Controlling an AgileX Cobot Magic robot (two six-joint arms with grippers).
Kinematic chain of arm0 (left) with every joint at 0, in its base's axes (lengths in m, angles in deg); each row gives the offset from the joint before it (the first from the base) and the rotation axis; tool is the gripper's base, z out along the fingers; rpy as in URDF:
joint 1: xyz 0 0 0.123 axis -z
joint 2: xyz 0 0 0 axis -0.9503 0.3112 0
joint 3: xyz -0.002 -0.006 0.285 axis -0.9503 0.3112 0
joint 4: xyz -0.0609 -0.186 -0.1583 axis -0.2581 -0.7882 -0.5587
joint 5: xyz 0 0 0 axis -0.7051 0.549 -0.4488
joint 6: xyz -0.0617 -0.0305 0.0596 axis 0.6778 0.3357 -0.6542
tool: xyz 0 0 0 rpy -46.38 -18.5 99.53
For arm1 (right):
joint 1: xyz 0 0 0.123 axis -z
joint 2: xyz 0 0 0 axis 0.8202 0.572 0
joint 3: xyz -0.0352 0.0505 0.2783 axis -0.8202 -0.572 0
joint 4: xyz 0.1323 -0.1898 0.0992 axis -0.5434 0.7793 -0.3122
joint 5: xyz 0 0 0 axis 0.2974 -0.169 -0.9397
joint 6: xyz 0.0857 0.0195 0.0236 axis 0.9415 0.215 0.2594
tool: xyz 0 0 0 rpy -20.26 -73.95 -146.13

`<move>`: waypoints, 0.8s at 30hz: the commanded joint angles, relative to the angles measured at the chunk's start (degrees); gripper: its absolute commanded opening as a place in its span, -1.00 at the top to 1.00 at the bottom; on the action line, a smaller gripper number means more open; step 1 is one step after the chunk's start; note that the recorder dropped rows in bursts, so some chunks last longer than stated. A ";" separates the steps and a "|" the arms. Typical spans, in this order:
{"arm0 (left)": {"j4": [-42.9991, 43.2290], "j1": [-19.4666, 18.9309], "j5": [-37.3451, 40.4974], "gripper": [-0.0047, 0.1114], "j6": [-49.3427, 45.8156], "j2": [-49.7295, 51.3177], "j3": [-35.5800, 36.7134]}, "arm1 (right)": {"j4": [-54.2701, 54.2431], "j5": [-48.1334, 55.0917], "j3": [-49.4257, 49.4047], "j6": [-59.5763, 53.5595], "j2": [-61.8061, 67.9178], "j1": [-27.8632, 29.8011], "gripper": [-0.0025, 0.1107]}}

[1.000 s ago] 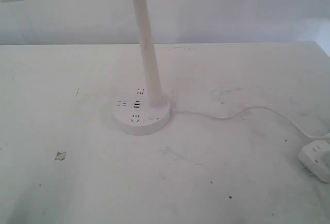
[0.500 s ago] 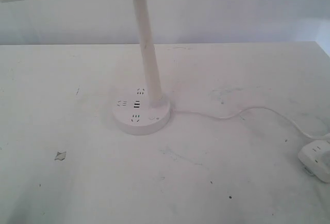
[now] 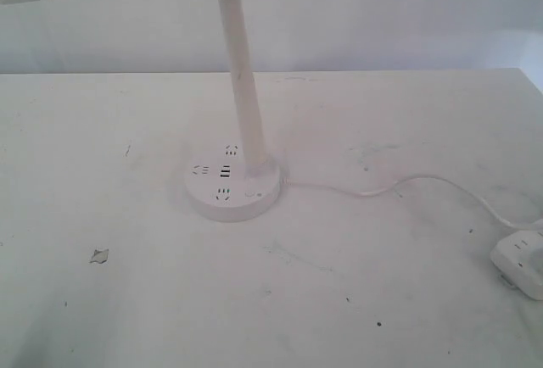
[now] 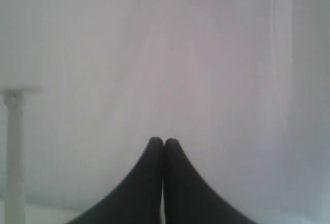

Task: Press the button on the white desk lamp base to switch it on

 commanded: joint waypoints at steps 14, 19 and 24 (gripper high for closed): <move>-0.29 -0.14 -0.20 0.90 0.04 -0.27 -0.16 | 3.24 -15.41 -0.28 25.72 -0.31 0.48 0.96; -0.29 -0.14 -0.20 0.90 0.04 -0.27 -0.16 | 33.63 -10.49 3.88 42.73 2.47 0.48 0.96; -0.29 -0.14 -0.20 0.90 0.04 -0.27 -0.16 | 50.81 -15.93 8.71 54.05 12.51 0.48 0.96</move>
